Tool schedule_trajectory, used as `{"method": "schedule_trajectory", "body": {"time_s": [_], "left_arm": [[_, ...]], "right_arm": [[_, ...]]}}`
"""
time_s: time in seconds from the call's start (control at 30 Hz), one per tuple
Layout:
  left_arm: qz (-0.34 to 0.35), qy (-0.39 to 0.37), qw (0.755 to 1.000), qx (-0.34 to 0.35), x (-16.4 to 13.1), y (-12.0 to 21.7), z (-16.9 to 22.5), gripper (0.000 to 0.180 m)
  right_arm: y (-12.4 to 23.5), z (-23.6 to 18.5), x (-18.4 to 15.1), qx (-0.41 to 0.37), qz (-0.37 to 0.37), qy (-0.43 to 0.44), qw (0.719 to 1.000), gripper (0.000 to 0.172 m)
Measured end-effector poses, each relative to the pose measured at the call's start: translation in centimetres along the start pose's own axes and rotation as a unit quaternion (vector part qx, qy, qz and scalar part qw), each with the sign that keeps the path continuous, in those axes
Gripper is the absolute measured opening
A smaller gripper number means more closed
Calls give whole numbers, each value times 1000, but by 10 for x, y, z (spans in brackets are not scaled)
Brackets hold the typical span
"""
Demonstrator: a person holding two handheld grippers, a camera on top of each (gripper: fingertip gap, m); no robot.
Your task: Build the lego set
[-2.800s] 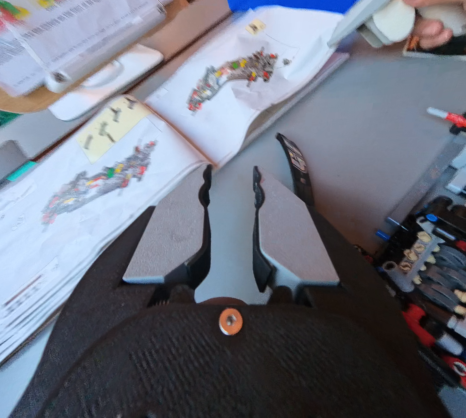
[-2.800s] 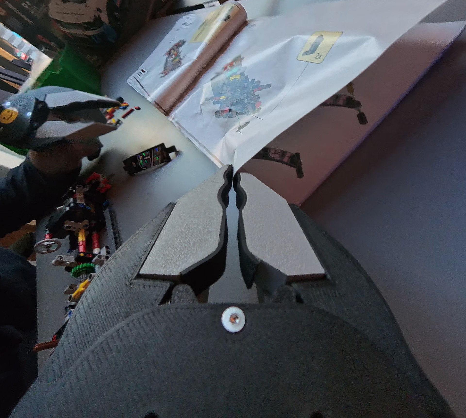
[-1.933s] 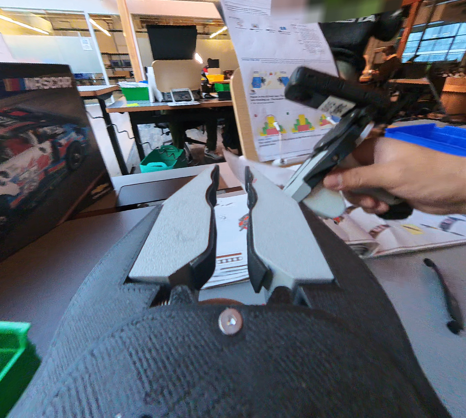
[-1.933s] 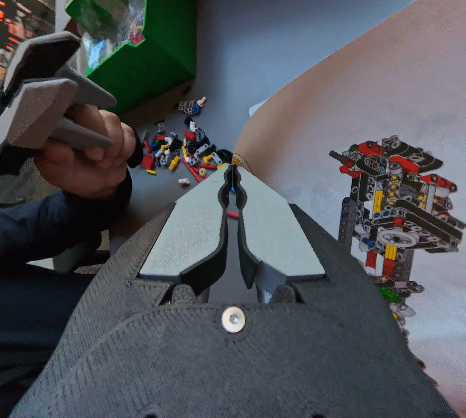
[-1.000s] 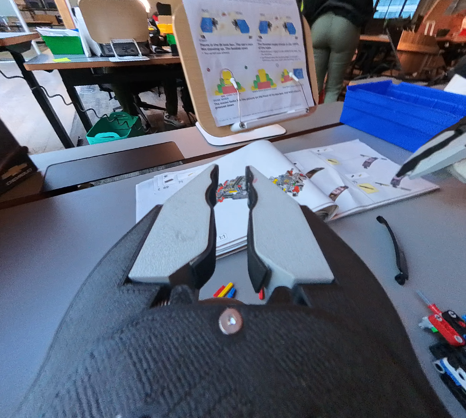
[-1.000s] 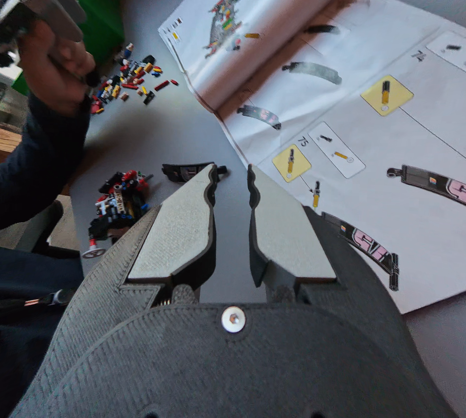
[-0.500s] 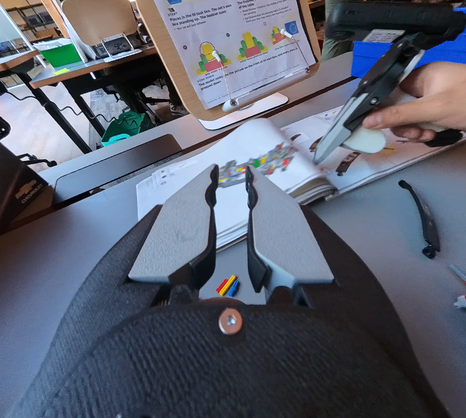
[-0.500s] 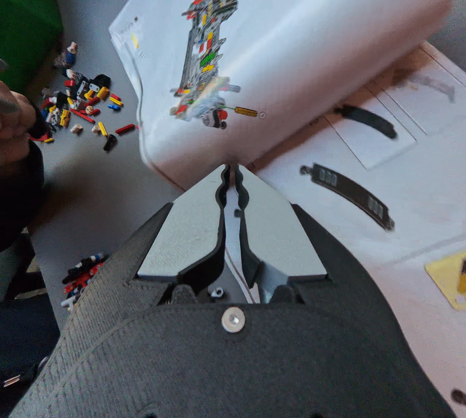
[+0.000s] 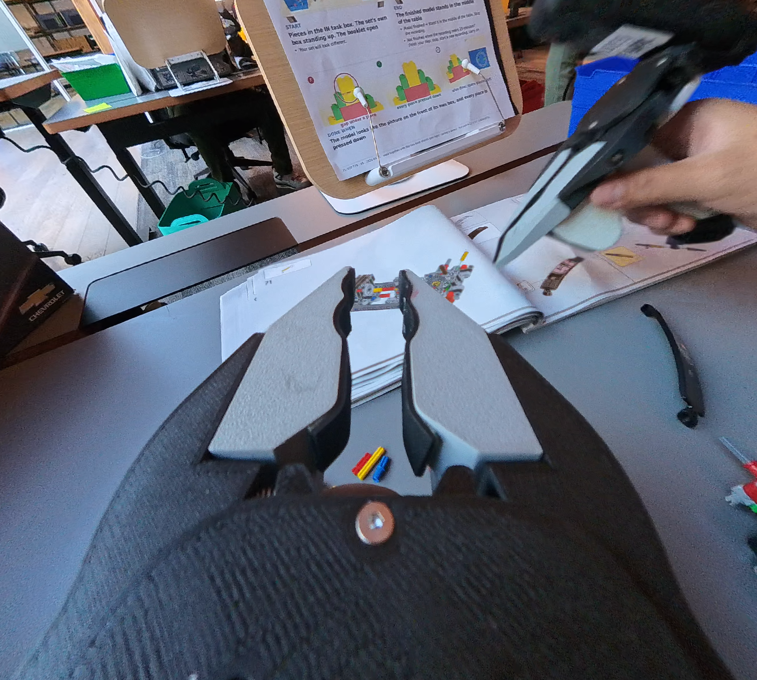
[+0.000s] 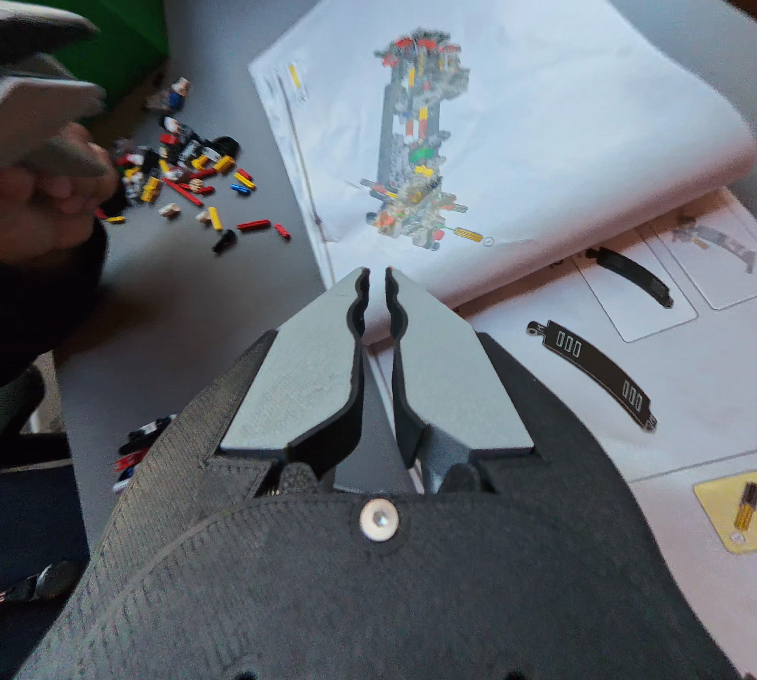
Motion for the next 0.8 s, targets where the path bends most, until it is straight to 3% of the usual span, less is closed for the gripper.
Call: {"method": "schedule_trajectory", "body": {"time_s": [0.13, 0.33, 0.53, 0.6, 0.67, 0.73, 0.8], "left_arm": [[0, -1, 1000, -3, 1, 0, 2, 18], [-19, -22, 999, -12, -7, -7, 12, 19], [-41, -66, 997, -8, -15, -13, 24, 20], [-56, -78, 995, -1, -22, -17, 25, 21], [-69, -80, 994, 1, -28, -21, 25, 21], [-84, -77, 994, 0, -35, -25, 24, 21], [-96, -70, 993, 0, -41, -28, 21, 22]], "right_arm": [[46, -17, -14, 37, 57, 8, 998, 11], [98, 2, -75, 20, 114, 2, 993, 15], [132, 29, -110, 4, 311, 29, 950, 18], [145, 33, -112, -22, 368, 42, 929, 10], [158, 31, -111, -31, 369, 81, 926, 12], [164, 39, -113, -73, 368, 84, 923, 12], [165, 42, -115, -60, 374, 69, 923, 13]]}}
Point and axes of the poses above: each gripper's, where its closed fingertips meet, y back along the fingers, x out of its top, z = x × y across the jaws, the point moved 6 cm from there along y, back along the fingers, and after that the axes turned 3 degrees about x, right-handed, at the moved point
